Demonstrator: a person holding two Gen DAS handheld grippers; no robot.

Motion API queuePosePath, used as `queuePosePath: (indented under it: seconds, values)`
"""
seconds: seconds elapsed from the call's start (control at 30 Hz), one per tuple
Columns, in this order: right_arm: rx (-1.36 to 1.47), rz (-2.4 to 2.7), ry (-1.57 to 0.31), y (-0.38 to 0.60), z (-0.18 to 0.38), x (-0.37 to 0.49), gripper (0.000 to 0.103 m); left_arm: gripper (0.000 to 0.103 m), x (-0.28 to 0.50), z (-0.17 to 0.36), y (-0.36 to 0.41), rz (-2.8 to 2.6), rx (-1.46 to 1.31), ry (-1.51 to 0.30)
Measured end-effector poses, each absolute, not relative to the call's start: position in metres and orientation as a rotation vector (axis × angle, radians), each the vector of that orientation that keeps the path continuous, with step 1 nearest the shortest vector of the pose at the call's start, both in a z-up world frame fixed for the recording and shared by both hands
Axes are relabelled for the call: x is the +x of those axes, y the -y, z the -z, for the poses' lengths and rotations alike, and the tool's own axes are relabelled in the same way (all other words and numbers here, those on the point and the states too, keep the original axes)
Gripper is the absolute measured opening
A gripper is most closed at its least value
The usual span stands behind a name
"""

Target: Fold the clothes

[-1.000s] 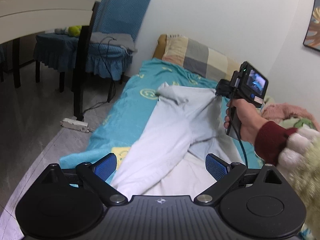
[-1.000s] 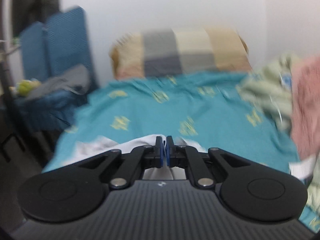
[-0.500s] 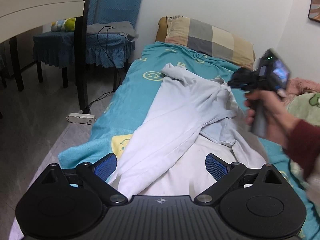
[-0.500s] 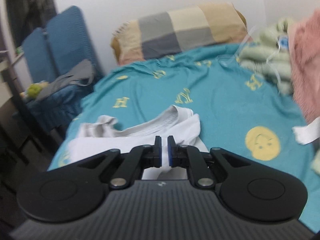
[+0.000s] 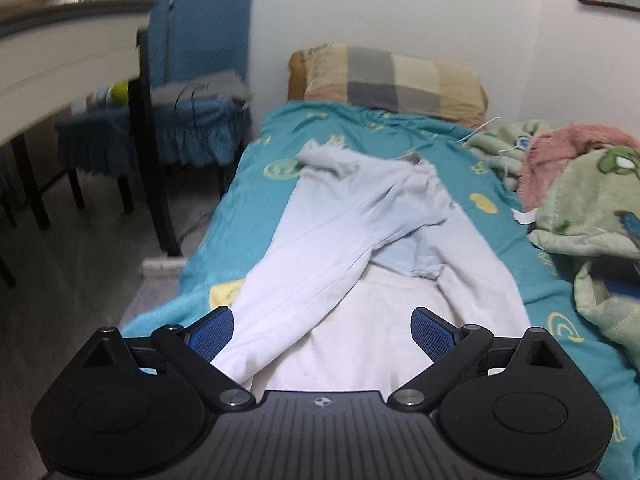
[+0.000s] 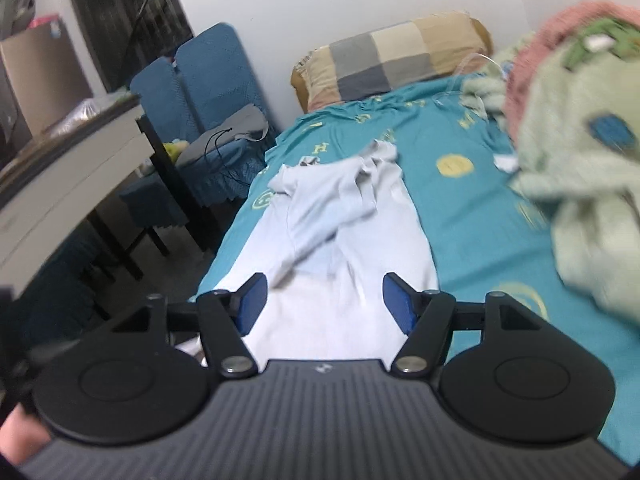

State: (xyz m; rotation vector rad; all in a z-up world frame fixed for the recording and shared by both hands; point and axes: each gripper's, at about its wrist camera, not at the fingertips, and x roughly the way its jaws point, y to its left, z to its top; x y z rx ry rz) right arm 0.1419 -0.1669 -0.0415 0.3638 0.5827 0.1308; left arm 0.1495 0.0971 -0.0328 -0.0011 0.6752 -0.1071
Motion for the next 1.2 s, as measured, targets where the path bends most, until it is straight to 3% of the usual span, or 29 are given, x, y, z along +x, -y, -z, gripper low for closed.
queuePosePath:
  seconds: [0.27,0.63,0.83,0.97,1.13,1.17,1.2]
  values:
    - [0.299,-0.118,-0.503,0.177,0.047,0.099,0.066,0.097,0.139,0.032,-0.098,0.098,-0.035,-0.687]
    - [0.441,-0.11,-0.581,0.201,0.076,0.127,0.066,0.084,0.163,0.036,-0.168,0.172,0.139,-1.02]
    - [0.493,-0.142,-0.617,0.195,0.082,0.14,0.066,0.076,0.149,0.058,-0.203,0.267,0.089,-1.242]
    - [0.503,-0.141,-0.629,0.195,0.084,0.142,0.066,0.056,0.14,0.07,-0.195,0.311,0.147,-1.346]
    - [0.516,-0.135,-0.641,0.199,0.085,0.139,0.066,0.053,0.137,0.082,-0.18,0.334,0.278,-1.417]
    - [0.517,-0.133,-0.641,0.199,0.085,0.139,0.066,0.048,0.137,0.085,-0.178,0.328,0.302,-1.43]
    - [0.52,-0.131,-0.644,0.2,0.085,0.139,0.066,0.033,0.137,0.087,-0.178,0.318,0.322,-1.438]
